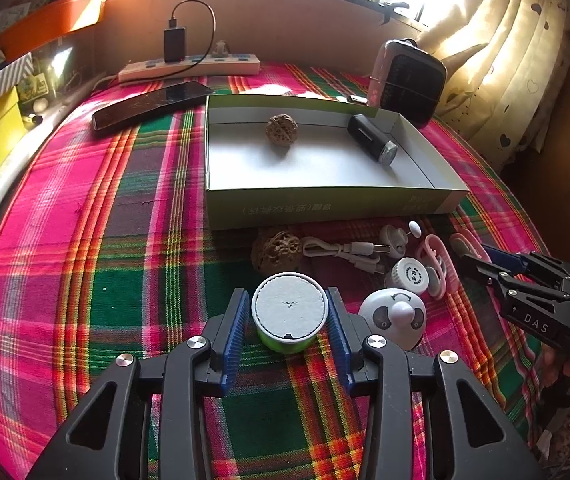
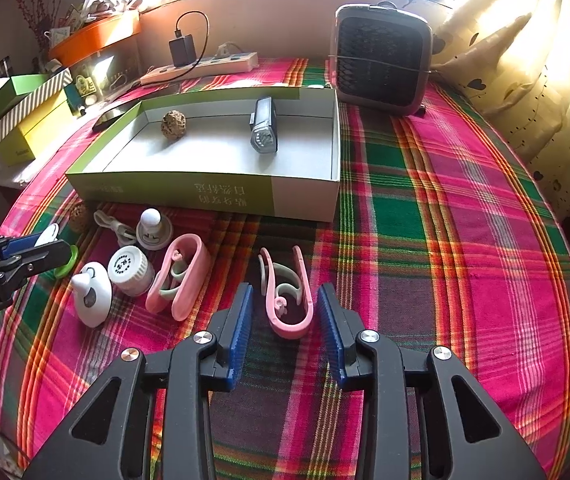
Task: Organize objects
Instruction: 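Hold the white container in the left tool while the right tool grasps the pink clip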
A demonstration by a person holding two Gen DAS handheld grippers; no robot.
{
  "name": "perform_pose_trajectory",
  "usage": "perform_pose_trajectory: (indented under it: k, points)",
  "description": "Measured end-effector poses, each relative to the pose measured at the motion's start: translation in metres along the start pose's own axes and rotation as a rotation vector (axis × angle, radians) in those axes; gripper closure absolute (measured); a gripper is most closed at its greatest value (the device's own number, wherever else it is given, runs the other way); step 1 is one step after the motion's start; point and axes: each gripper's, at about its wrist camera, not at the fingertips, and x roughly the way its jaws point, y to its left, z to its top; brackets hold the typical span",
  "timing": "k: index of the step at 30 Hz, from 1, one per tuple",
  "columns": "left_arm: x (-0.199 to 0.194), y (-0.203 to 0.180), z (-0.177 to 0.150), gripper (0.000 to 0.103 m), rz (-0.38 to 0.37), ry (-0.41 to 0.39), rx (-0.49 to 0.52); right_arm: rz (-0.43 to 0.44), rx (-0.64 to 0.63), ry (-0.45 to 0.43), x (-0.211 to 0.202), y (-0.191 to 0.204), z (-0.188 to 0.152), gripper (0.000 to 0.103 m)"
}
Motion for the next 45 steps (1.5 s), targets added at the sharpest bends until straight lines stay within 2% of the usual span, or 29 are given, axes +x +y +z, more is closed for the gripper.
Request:
perform_pose_trajectory:
  k: [15, 20, 25, 29, 45]
  points:
    - [0.0047, -0.0012, -0.0003, 0.067, 0.001, 0.005, -0.008, -0.022, 0.005, -0.011, 0.0009, -0.0007, 0.0009, 0.068]
    - [0.0044, -0.0003, 0.0002, 0.073, 0.018, 0.000, -0.001, -0.023, 0.003, -0.010, 0.0010, 0.0003, 0.0007, 0.068]
    - [0.0043, 0.0013, -0.0001, 0.073, 0.019, -0.003, -0.001, -0.023, 0.002, -0.011, 0.0007, 0.0002, 0.0003, 0.068]
    - [0.0045, 0.0023, -0.0004, 0.073, 0.020, -0.009, -0.001, -0.026, 0.007, -0.014, -0.0001, -0.0011, -0.0004, 0.077]
    - [0.0040, 0.0009, -0.0016, 0.073, 0.021, -0.018, 0.003, -0.026, 0.008, -0.014, -0.0004, -0.0015, -0.0005, 0.077]
